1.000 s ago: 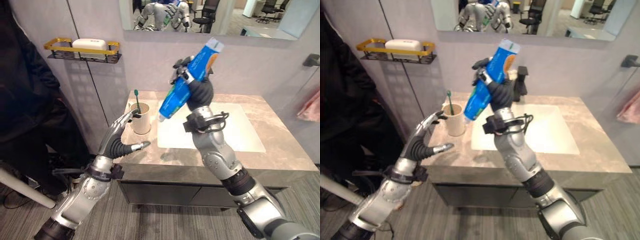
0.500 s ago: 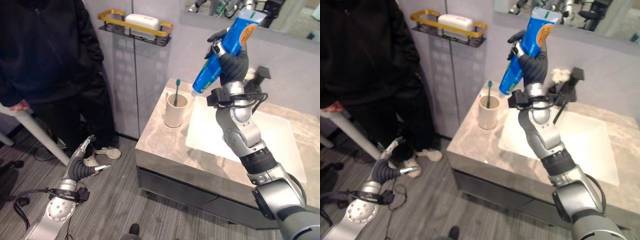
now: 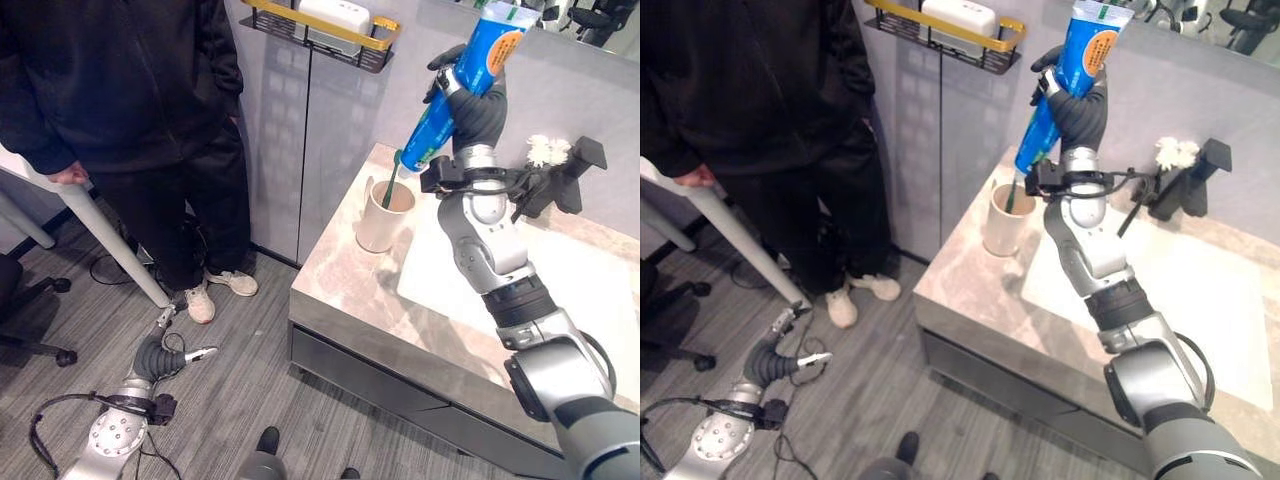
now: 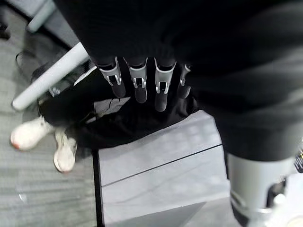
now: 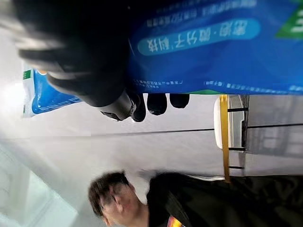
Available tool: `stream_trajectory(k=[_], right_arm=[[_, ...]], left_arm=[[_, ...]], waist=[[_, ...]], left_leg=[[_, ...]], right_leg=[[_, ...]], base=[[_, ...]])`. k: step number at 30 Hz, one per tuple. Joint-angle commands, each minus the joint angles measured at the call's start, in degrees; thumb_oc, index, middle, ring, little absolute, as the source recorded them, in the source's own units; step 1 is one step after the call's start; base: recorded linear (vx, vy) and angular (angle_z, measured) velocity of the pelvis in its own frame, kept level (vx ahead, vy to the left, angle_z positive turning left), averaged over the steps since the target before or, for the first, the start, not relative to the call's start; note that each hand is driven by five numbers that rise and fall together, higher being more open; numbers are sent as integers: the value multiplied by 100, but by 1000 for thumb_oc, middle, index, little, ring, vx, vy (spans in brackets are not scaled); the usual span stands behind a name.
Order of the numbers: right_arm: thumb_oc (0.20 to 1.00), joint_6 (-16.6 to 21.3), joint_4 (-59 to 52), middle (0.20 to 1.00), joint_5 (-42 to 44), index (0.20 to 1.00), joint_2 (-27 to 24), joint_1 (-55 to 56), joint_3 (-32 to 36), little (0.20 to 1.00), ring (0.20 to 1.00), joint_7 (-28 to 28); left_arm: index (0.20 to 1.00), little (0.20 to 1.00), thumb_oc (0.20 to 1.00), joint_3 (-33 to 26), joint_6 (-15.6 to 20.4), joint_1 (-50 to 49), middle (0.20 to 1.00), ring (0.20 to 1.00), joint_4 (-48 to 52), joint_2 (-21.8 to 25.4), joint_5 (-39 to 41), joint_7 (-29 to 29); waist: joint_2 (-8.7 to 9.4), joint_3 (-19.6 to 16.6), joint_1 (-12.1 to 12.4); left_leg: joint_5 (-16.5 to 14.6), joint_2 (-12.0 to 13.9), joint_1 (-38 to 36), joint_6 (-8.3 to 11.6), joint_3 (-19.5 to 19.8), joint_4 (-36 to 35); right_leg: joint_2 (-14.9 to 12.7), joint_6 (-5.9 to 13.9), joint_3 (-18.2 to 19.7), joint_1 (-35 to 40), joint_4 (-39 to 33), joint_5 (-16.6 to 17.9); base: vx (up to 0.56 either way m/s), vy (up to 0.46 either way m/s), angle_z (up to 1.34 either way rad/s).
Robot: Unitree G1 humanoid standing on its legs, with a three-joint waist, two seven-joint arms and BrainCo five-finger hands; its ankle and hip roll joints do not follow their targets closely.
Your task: Put brush and paste in cup on sink, flatten towel.
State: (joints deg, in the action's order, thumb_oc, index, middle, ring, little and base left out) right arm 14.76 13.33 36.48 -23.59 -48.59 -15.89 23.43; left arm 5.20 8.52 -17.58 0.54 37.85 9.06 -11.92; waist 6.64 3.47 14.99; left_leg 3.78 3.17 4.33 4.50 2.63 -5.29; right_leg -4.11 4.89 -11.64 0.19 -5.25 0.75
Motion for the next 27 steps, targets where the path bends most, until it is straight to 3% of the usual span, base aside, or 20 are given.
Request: stream_trajectory(k=[1,13,27], right_arm=[[200,327,-323,200,63,200,-151,-226,199,200,200,-50],[200,264,-338,200,-43,200,274,-123,70,200,200,6],[200,213,47,200,-207,200,242,-177,47,200,200,55]], left_arm=[[1000,1000,1000,-68,136,12,1000,1000,-38,312,154,0],[1000,1000,1000,85,106,62,1000,1000,103,372,-13,-16],[1000,1000,1000,262,166,197,1000,1000,57,384,29,-38]], waist=[[183,-443,15],[120,-404,30],[91,-381,45]], left_leg=[[-4,-8,195,-53,34,29],[-31,-61,223,-95,-5,29],[-21,-74,274,-96,36,29]], right_leg=[[-477,394,-81,133,45,89],[-537,418,-8,65,42,124],[-545,420,-34,41,41,114]], base=[[0,0,0],[0,0,0],[0,0,0]])
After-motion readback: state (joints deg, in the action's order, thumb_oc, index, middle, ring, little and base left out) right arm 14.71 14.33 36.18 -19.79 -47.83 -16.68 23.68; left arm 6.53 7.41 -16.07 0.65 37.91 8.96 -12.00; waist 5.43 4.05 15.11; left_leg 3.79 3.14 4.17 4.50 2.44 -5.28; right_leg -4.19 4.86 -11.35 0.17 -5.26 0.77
